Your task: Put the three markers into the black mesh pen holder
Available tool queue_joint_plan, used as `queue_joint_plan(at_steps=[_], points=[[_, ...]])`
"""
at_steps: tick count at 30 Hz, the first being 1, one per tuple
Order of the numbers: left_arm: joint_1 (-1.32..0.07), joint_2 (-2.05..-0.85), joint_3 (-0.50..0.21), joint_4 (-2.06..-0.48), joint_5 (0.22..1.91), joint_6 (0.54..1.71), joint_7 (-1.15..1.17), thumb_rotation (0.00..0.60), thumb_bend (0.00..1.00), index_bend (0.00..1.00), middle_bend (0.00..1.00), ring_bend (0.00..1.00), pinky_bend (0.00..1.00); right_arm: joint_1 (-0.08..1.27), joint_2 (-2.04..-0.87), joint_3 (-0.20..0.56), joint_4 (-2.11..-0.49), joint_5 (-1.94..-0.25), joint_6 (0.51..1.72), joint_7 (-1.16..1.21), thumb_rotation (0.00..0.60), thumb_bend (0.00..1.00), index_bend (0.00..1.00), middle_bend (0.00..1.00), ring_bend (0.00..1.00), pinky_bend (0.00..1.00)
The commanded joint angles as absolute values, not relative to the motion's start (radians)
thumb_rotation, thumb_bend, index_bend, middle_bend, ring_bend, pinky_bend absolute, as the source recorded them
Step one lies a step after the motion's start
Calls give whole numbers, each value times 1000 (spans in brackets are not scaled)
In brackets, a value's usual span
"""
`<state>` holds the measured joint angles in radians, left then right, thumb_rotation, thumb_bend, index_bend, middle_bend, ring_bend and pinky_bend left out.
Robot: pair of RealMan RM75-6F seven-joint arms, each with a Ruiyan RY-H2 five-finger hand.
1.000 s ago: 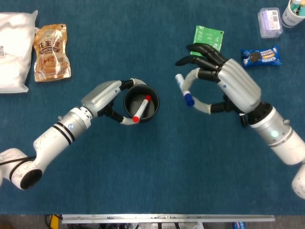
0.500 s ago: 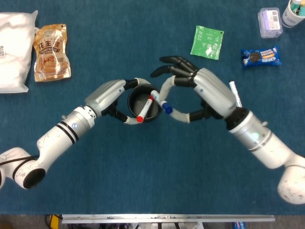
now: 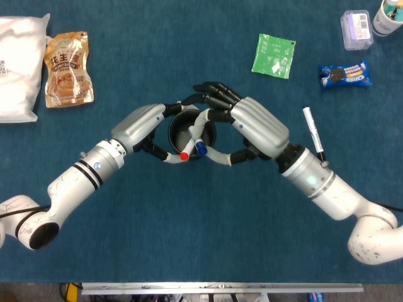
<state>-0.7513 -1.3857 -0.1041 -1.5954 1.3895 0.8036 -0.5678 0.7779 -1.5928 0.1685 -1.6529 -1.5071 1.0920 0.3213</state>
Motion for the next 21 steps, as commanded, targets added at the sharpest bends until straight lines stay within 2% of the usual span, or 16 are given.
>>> queue_joint_plan(at_steps=[1, 3, 8, 12, 18, 21], points=[[-750, -1383, -104, -1596, 1389, 804, -567, 600, 175, 243, 348, 272, 209, 776, -1594, 164, -1647, -1513, 1095, 307, 600, 249, 287, 157, 54, 52], [-748, -1380, -104, -1596, 1388, 805, -566, 600, 174, 243, 348, 272, 209, 771, -1589, 167, -1647, -1517, 1105, 303, 600, 202, 236, 142, 49, 50], [-745, -1371, -103, -1596, 1386, 806, -564, 600, 175, 243, 348, 272, 209, 751, -1556, 174, -1644, -1555, 1163, 286, 600, 163, 231, 141, 49, 50], [-740, -1364, -98, -1598, 1390, 808, -563, 600, 175, 243, 348, 273, 209, 721, -1485, 163, -1638, -1609, 1222, 258, 600, 162, 232, 147, 49, 50], [-734, -1359, -95, -1596, 1398, 815, -567, 600, 175, 243, 348, 272, 209, 675, -1363, 121, -1623, -1660, 1263, 246, 600, 193, 366, 204, 51, 50], [-733, -1358, -93, -1594, 1405, 818, -568, 600, 175, 243, 348, 272, 209, 657, -1312, 87, -1607, -1689, 1264, 230, 600, 208, 401, 209, 55, 54]])
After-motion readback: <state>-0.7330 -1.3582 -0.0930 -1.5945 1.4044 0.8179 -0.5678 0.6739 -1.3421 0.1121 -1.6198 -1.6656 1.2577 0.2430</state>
